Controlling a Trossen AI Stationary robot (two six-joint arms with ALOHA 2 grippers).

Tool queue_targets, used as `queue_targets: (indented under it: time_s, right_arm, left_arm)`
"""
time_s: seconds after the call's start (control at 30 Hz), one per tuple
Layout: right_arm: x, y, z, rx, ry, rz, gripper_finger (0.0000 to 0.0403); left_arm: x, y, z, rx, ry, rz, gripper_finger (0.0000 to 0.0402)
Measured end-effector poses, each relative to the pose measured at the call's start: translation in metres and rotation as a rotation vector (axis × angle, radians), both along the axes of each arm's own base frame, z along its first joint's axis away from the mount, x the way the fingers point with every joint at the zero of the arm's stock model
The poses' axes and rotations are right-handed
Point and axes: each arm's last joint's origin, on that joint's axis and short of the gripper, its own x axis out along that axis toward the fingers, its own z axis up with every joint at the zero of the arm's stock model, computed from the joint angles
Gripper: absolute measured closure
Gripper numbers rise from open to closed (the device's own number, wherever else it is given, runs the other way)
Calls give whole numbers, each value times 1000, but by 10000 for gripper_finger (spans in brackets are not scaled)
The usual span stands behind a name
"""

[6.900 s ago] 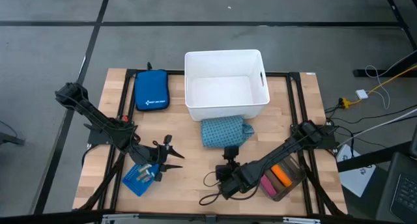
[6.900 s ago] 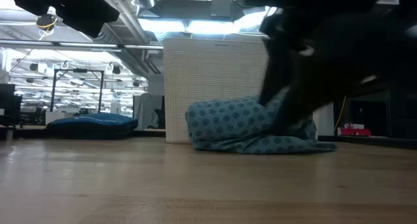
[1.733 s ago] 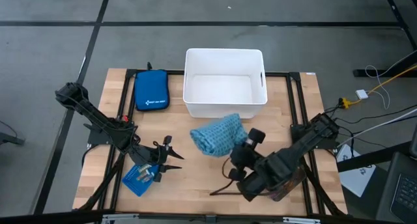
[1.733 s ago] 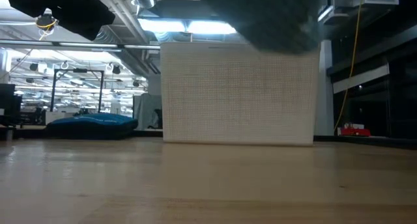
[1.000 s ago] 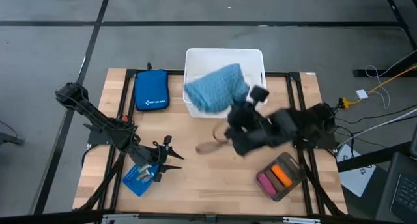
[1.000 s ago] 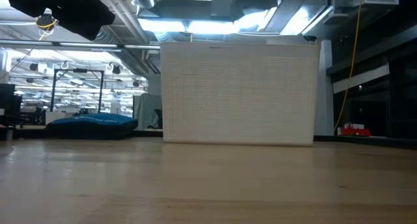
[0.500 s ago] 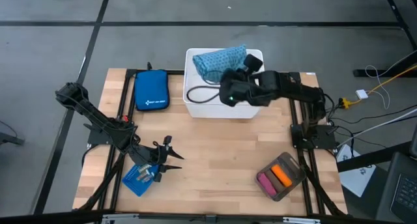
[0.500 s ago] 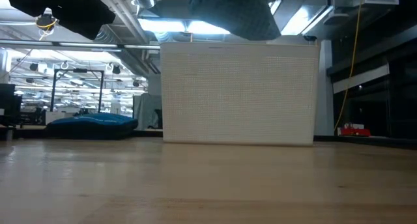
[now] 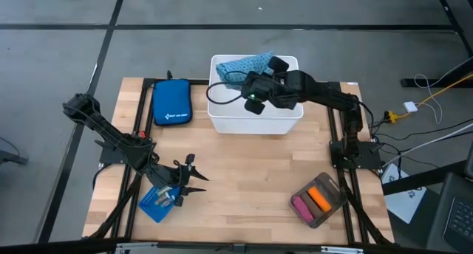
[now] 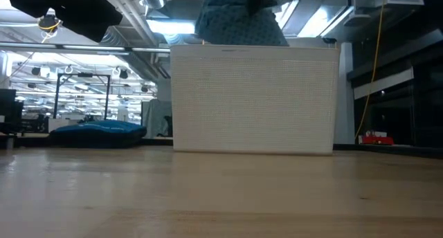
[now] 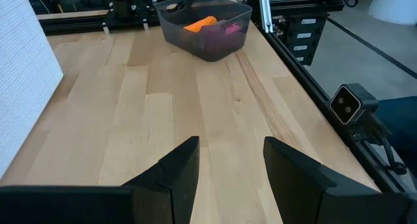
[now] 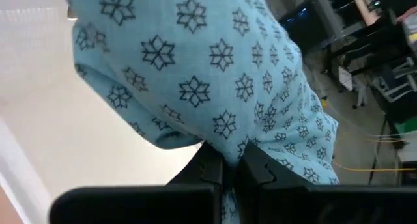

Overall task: Pick & Place Medicine items
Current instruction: Put the blue patient gown into the white bin

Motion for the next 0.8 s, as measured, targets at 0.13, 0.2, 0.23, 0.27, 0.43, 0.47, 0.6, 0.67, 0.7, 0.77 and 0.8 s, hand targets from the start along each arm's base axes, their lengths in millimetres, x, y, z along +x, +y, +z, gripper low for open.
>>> queue_targets:
  time_s: [0.13,0.2,0.23,0.27,0.43,0.47,0.6,0.67,0.7,0.77,0.8]
  right_arm:
    - [9,-12,-12,29,41,-3,393]
    - [12,-19,-17,62,51,-4,393]
    - [13,-23,-20,82,63,-3,393]
    - [15,-26,-23,92,70,-3,393]
    - [17,-44,-32,137,102,-33,393]
    - [15,-47,-33,154,109,-40,393]
    - [14,-57,-38,187,128,-59,393]
    - [14,-60,-42,210,143,-59,393]
    - [15,-61,-43,215,142,-55,393]
    - [16,-63,-44,235,138,-47,393]
    - [16,-63,-44,246,140,-41,393]
  left_arm:
    - [0,0,0,-7,1,2,233]
    - [0,0,0,-7,2,0,233]
    - [0,0,0,-7,1,0,233]
    - [0,0,0,-7,1,0,233]
    - [0,0,0,-3,1,-1,233]
    - [0,0,0,-1,1,-2,233]
    - [0,0,0,0,1,-1,233]
    - [0,0,0,-1,0,-1,233]
    - [0,0,0,-1,0,0,233]
    - [0,0,0,0,-1,2,233]
    - [0,0,0,-1,-1,2,233]
